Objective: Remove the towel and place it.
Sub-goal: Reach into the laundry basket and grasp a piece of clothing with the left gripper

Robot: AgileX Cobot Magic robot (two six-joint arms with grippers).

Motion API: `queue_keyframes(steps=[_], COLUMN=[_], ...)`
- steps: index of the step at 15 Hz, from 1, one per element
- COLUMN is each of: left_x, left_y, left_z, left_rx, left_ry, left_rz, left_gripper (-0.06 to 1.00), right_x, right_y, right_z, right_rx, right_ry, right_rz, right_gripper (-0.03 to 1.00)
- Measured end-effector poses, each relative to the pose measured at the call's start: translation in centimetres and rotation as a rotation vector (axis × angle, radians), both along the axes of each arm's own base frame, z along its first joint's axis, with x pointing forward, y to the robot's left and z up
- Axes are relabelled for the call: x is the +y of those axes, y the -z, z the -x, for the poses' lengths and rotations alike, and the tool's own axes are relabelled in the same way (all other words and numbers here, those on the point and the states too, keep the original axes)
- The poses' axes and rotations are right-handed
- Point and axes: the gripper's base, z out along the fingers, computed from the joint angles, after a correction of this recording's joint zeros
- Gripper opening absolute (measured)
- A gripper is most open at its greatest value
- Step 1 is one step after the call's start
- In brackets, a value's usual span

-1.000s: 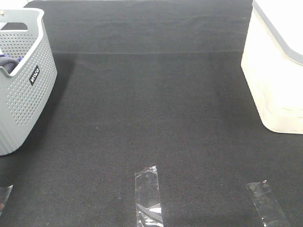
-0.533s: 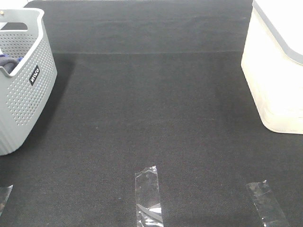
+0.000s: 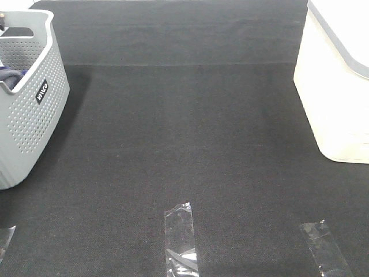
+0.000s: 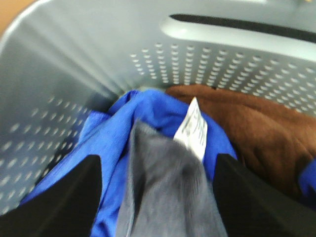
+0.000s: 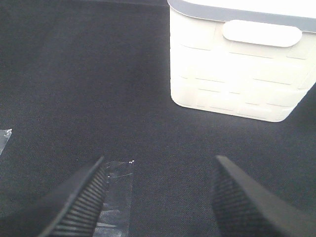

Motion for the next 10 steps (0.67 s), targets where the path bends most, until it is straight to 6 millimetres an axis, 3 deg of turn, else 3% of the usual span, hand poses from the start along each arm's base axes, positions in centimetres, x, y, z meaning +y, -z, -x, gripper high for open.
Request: queue_keyframes(steps=[3,10], left_x=[0.1,0.6], left_y=[1.6,2.2], left_z=[-0.4,-0.3], left_rx=[0.033,0.072], left_ry=[-0.003,-0.023], left_rz=[0.001,-0.045], left_gripper=[0.63,0.6], right_x=[0.0,0.0], right_y=[0.0,0.0], right_z=[0.0,0.0], right_rx=[0.0,0.0], right_ry=[0.0,0.0], right_rz=[0.0,0.0], right_gripper=[0.59,0.59])
